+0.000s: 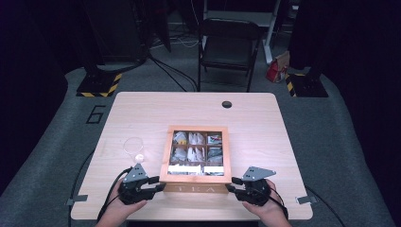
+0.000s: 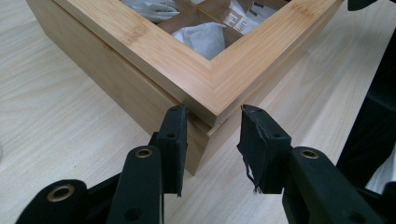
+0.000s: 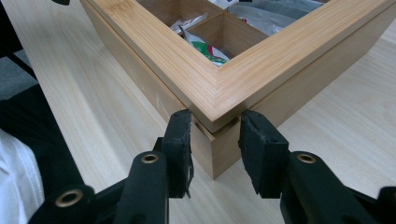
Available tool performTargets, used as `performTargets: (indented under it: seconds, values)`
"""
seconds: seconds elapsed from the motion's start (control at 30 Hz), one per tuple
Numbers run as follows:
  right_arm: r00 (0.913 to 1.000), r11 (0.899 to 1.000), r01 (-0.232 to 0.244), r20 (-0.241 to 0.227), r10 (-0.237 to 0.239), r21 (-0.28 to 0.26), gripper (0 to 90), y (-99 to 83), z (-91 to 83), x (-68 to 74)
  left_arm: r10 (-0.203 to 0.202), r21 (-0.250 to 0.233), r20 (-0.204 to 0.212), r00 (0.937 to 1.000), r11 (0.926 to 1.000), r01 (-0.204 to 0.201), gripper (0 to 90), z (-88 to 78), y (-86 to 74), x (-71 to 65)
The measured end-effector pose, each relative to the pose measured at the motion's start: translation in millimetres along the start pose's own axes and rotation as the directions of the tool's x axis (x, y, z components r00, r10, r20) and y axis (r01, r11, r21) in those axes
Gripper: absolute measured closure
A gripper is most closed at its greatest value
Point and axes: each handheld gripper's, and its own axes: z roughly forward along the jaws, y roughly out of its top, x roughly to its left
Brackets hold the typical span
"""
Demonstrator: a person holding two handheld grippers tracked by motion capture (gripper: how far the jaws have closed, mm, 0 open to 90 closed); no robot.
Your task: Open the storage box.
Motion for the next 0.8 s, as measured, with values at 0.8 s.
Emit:
performTargets:
  seconds: [0.8]
  values:
    - [0.9997, 0.999, -0.023, 0.008, 0.024, -0.03, 63.2, 9.2, -8.1, 1.4, 0.01, -0.015, -0.01, 0.9999, 0.9998, -0.01, 61.6, -8.2, 13.4, 1.0]
